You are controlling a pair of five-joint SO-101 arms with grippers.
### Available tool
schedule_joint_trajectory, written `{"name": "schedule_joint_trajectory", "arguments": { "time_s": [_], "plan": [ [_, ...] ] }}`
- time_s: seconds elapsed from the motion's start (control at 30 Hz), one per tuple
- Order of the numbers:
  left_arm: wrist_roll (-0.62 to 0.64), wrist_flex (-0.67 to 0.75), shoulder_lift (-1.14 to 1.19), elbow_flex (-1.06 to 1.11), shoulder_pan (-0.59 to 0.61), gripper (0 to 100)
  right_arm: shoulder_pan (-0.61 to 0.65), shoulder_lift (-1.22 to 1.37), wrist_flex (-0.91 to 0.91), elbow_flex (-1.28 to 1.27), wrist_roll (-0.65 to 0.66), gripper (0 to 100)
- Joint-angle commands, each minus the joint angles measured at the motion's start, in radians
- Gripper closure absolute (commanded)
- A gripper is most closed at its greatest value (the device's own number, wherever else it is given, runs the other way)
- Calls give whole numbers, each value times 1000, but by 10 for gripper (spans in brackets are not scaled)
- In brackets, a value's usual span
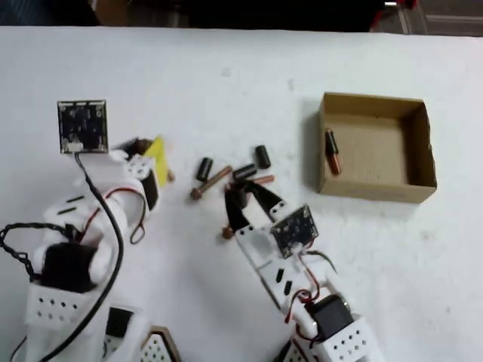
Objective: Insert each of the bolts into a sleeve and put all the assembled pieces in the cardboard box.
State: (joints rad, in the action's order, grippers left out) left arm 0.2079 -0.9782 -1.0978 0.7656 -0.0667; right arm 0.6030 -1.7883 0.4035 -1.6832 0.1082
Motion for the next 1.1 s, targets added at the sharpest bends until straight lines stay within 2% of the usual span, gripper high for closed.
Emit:
{"name": "schedule_joint_trajectory", "arguments": {
  "time_s": [0.0,0.23,0.43,0.6,0.8,1.07],
  "plan": [
    [12,35,-25,-100,-51,973,21,-2,-70,-8,-9,981],
    [11,35,-24,-149,-105,973,84,-2,-64,-8,-8,981],
    [-60,43,-27,-149,-163,973,84,-2,-25,-8,-6,981],
    [-60,43,-27,-149,-185,973,85,-2,-1,-8,97,981],
    [-60,60,-27,-147,-243,973,85,-4,51,-8,103,981],
    [-54,112,-24,-138,-252,973,85,-8,58,-8,104,981]
  ]
}}
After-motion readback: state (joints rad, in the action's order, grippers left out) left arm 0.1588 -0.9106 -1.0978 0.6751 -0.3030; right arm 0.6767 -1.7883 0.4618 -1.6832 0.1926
